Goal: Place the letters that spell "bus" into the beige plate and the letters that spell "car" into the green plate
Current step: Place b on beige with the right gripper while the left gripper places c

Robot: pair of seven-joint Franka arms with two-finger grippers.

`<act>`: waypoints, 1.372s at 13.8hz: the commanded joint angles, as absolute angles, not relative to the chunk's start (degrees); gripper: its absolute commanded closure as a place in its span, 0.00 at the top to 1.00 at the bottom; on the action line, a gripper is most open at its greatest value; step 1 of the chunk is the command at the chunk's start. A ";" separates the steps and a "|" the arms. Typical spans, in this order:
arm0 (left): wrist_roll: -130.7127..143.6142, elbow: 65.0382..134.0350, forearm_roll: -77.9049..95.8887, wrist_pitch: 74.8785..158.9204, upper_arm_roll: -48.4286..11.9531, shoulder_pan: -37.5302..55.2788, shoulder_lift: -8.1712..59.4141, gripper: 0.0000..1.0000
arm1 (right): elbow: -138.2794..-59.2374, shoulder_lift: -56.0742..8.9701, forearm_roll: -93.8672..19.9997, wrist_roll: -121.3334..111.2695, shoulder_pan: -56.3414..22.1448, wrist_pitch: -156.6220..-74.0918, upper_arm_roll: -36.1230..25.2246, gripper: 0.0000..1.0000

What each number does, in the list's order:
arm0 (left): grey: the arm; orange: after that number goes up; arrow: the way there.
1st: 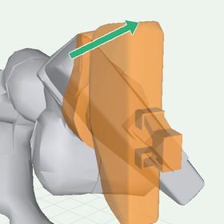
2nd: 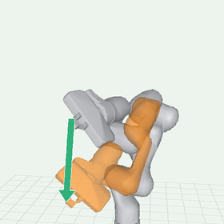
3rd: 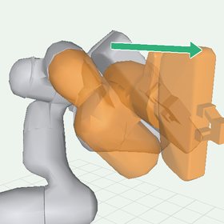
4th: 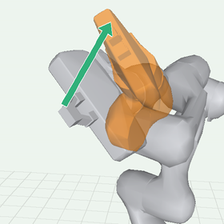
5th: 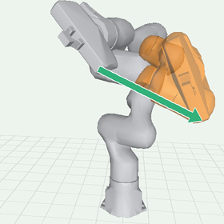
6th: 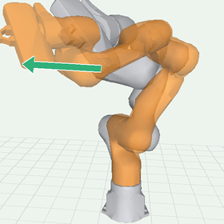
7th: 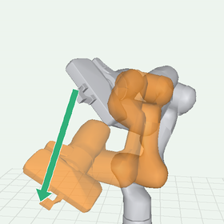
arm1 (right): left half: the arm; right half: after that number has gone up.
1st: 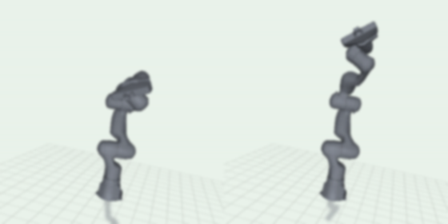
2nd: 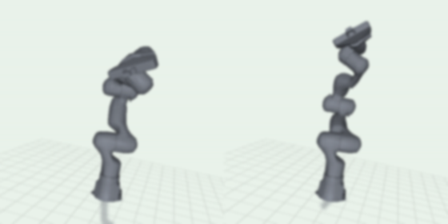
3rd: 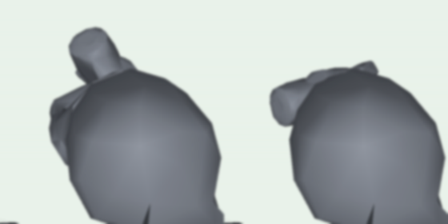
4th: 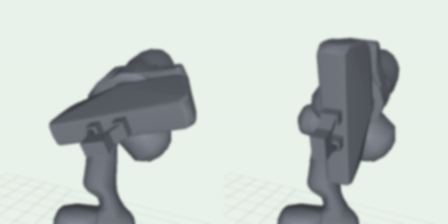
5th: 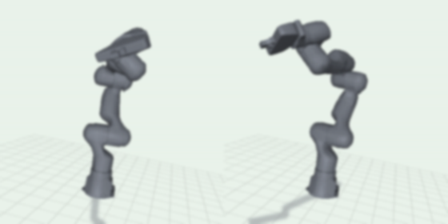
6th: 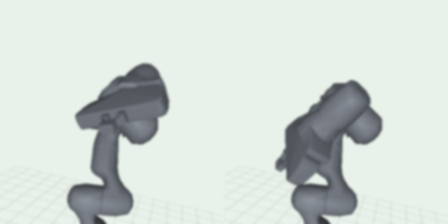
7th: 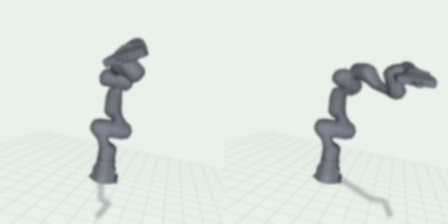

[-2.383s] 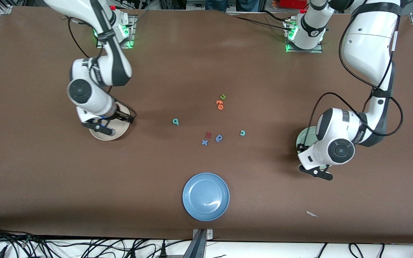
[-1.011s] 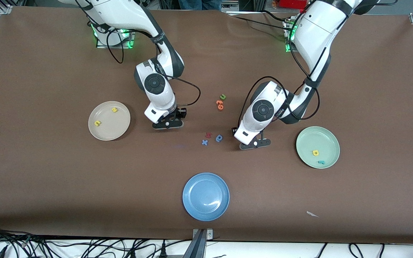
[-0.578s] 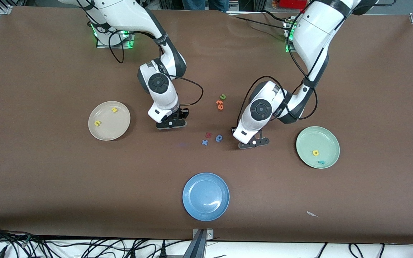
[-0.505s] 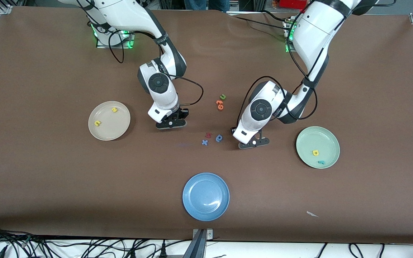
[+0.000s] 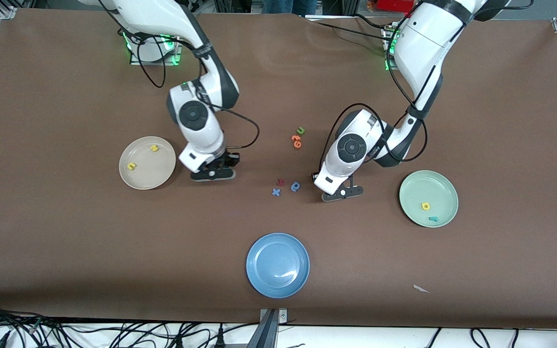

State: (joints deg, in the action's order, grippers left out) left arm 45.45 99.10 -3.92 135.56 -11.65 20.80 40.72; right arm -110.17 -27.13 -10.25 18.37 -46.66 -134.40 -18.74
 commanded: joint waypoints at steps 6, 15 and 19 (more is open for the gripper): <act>22.82 92.56 -7.91 118.33 -8.79 13.56 37.62 0.15 | -119.78 -24.25 -10.37 -0.07 -46.06 -125.23 -32.87 0.10; -5.45 89.74 -14.68 112.50 -7.03 -1.40 38.50 1.00 | -110.34 -21.89 -10.37 -0.26 -45.26 -112.05 -34.27 1.00; -4.83 85.34 -13.71 111.36 -7.03 -2.37 36.57 1.00 | -91.61 -24.60 -10.64 0.79 -43.86 -96.07 -34.72 1.00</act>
State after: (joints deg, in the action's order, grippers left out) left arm -4.59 87.26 -13.17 113.27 -6.82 -2.00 38.11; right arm -99.79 -22.09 -10.31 0.98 -45.10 -100.17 -34.70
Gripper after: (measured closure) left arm 0.308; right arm 0.000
